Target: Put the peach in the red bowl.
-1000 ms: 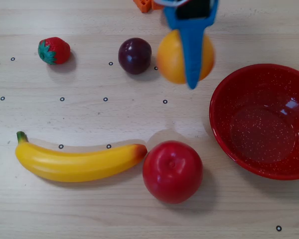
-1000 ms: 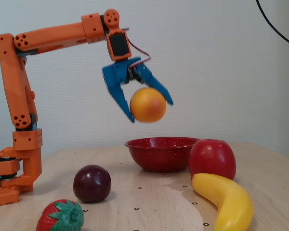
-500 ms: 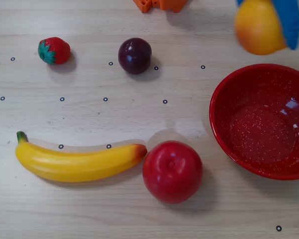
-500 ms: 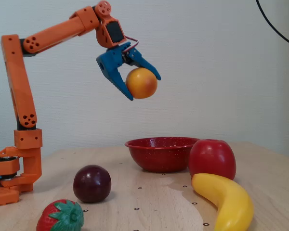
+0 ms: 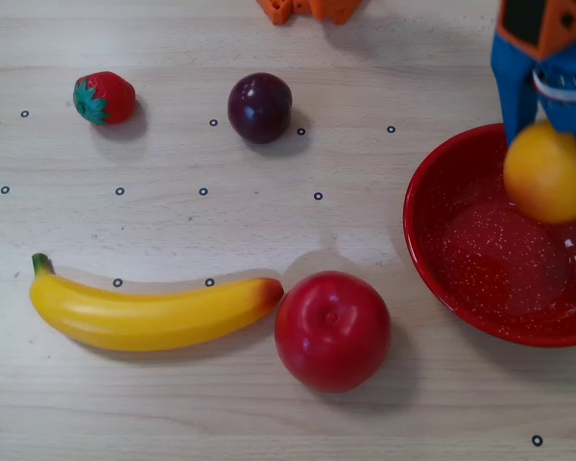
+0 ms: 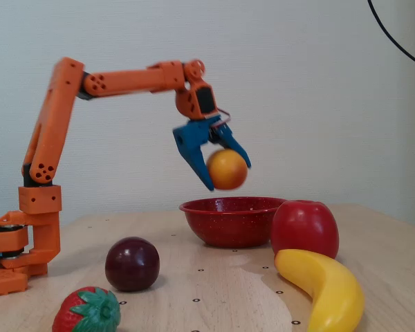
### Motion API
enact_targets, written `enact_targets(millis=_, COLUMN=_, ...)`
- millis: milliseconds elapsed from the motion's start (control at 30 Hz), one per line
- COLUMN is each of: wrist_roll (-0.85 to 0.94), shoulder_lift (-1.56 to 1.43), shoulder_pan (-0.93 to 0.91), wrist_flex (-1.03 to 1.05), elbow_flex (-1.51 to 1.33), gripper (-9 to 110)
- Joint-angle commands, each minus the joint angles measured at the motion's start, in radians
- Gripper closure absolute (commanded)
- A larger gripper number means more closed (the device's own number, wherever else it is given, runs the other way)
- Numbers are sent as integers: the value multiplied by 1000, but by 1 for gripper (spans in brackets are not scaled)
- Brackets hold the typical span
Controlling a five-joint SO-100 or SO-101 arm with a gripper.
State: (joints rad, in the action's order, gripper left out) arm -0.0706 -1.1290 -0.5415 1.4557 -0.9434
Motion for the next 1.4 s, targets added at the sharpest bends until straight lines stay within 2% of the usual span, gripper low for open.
enact_targets(millis=0, wrist_roll=-28, shoulder_lift=3, shoulder_pan=-23, wrist_flex=-31, elbow_flex=140, gripper=101)
enact_targets(millis=200, wrist_roll=-57, shoulder_lift=140, shoulder_pan=-18, wrist_flex=-37, elbow_flex=224, gripper=101)
enact_targets(millis=233, wrist_roll=-49, shoulder_lift=160, shoulder_pan=-15, wrist_flex=-34, elbow_flex=239, gripper=96)
enact_targets(millis=300, wrist_roll=-25, shoulder_lift=190, shoulder_pan=-9, wrist_flex=-23, elbow_flex=272, gripper=79)
enact_targets(millis=333, wrist_roll=-25, shoulder_lift=202, shoulder_pan=-6, wrist_flex=-15, elbow_flex=287, gripper=75)
enact_targets(millis=533, wrist_roll=-38, shoulder_lift=247, shoulder_pan=2, wrist_flex=40, elbow_flex=341, gripper=56)
enact_targets(millis=700, wrist_roll=-31, shoulder_lift=262, shoulder_pan=3, wrist_flex=89, elbow_flex=390, gripper=49)
enact_targets(millis=867, wrist_roll=-17, shoulder_lift=225, shoulder_pan=14, wrist_flex=115, elbow_flex=419, gripper=51)
enact_targets(millis=1067, wrist_roll=8, shoulder_lift=31, shoulder_pan=44, wrist_flex=124, elbow_flex=408, gripper=76)
enact_targets(millis=1367, wrist_roll=-3, shoulder_lift=-380, shoulder_pan=143, wrist_flex=11, elbow_flex=37, gripper=97)
